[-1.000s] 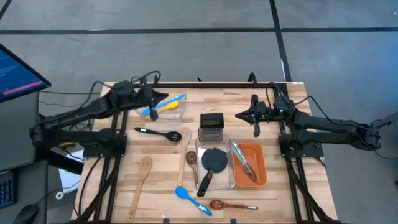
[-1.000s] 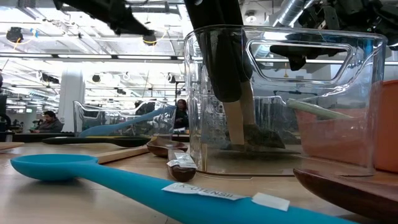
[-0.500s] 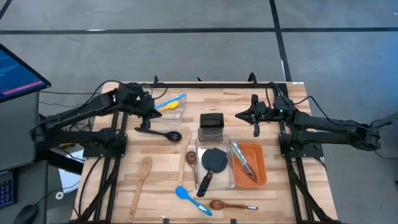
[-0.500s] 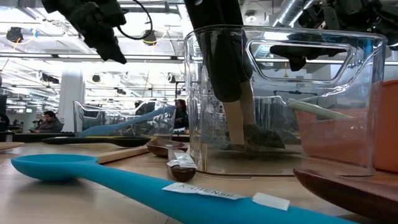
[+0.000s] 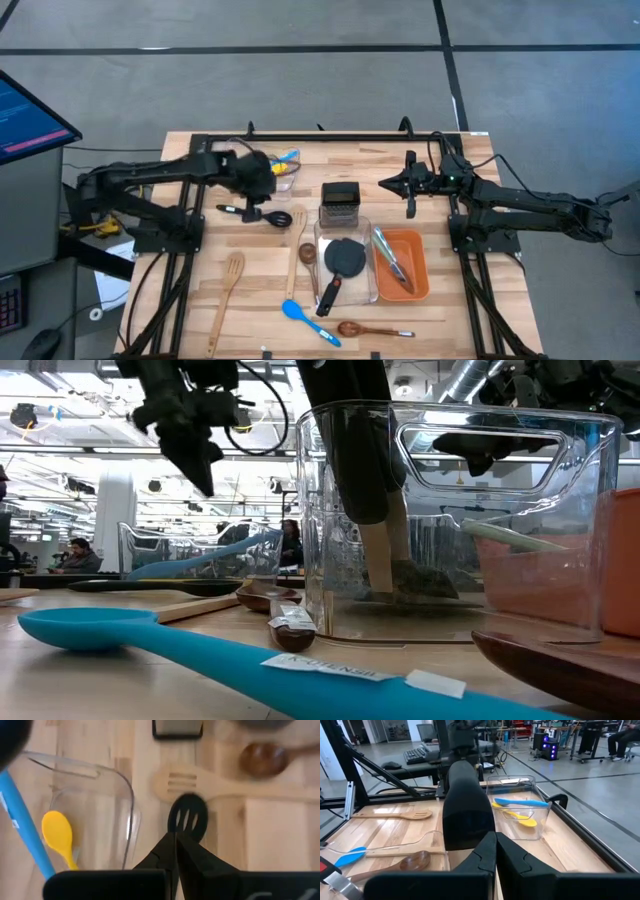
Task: Pick & Place Kitchen Items
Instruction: Put the black ladle into the top transparent bin
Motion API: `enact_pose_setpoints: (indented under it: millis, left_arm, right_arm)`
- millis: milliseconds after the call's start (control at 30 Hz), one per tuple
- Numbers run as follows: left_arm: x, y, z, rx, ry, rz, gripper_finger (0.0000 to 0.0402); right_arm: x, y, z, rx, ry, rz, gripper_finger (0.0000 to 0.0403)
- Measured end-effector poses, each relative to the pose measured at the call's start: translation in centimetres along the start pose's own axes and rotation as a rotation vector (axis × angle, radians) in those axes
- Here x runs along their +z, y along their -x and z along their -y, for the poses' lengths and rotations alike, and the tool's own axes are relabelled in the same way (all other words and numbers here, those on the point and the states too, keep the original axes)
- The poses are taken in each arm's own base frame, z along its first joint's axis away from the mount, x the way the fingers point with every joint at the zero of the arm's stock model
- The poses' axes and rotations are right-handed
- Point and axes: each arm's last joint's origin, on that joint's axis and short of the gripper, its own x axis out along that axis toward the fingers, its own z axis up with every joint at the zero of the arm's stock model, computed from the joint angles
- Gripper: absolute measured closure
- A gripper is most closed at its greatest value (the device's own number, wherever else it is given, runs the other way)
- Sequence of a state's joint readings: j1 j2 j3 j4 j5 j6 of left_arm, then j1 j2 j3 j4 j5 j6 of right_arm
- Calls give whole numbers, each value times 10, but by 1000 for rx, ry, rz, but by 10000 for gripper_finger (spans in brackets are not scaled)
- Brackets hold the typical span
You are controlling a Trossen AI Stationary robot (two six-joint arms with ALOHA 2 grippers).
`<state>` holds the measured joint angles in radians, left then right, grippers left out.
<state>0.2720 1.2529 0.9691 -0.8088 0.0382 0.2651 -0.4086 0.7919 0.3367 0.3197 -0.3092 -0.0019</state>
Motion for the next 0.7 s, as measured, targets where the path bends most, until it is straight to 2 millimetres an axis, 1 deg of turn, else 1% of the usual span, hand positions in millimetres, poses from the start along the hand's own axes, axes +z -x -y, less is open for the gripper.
enact_pose_setpoints:
  millis: [133,333,533,700]
  left_arm:
    - [2,-6,20,6,-79,-58,400]
    - [7,-6,43,10,-169,-46,400]
    - [7,-6,46,14,-157,-45,400]
    - [3,-10,44,83,-106,-67,400]
  right_arm:
    - [0,0,0,1,-1,-3,402]
    - [0,0,0,1,4,-4,402]
    - [0,0,0,1,4,-4,402]
    - [0,0,0,1,4,-4,402]
